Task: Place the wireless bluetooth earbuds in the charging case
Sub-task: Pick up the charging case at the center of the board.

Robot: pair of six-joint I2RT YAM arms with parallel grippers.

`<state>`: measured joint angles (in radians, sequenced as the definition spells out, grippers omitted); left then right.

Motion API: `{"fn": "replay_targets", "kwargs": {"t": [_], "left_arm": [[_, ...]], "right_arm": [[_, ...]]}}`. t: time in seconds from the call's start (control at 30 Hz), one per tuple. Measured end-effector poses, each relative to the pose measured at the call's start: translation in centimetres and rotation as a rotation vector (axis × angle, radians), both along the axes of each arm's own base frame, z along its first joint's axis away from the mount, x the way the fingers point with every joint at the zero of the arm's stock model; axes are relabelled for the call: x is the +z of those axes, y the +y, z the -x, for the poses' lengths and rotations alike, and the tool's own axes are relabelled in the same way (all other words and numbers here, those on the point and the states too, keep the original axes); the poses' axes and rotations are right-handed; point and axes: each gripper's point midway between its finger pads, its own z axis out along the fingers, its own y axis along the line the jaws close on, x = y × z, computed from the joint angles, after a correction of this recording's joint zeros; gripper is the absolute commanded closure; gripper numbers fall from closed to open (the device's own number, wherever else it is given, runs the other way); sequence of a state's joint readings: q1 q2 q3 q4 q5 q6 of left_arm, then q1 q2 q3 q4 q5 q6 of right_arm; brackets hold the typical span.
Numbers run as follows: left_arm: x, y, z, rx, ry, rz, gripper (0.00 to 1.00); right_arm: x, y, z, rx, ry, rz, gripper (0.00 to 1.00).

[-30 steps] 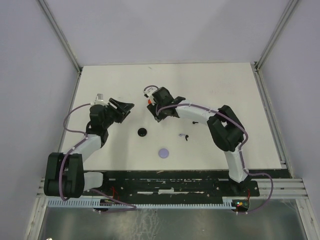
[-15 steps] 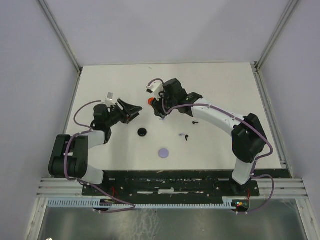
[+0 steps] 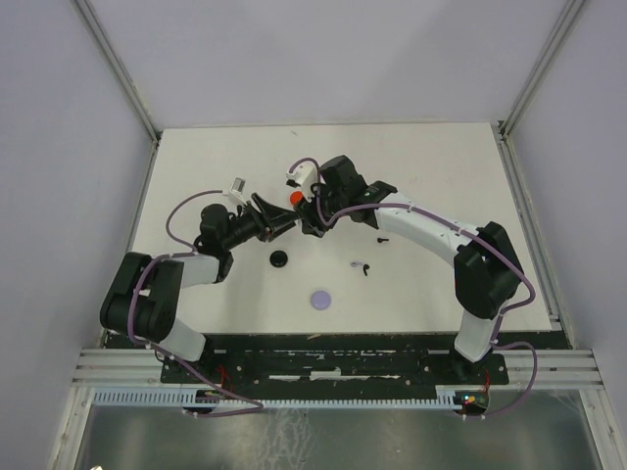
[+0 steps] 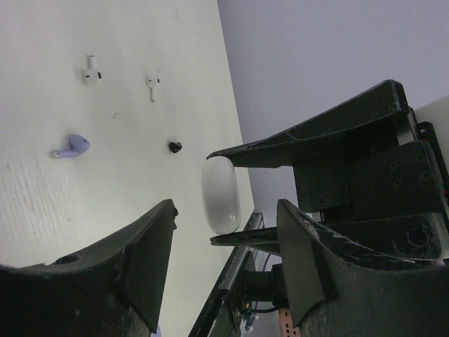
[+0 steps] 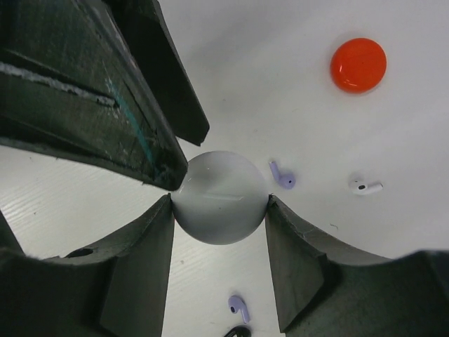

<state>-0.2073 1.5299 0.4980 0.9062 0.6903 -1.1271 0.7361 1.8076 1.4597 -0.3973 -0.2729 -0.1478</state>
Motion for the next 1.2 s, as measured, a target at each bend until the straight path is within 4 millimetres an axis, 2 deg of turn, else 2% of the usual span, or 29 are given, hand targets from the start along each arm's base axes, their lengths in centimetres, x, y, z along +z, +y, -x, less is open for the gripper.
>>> {"fn": "replay_targets", "kwargs": {"t": [0.13, 0.27, 1.2], "left_arm": [[0.1, -1.2, 0.6, -0.034, -0.01, 0.004, 0.35], [0.1, -1.6, 0.6, -0.04, -0.012, 0.004, 0.38], [0.1, -1.7, 0.1, -0.018, -0.008, 0.015, 0.6]], "right_arm": [[-0.1, 0.0, 0.3, 0.009, 0.011, -0.001, 0.77], [-0.1, 0.1, 0.4, 0.017, 0.017, -0.006, 0.77], [0.0, 0.4, 0.9, 0.038, 0.033, -0.019, 0.78]]}}
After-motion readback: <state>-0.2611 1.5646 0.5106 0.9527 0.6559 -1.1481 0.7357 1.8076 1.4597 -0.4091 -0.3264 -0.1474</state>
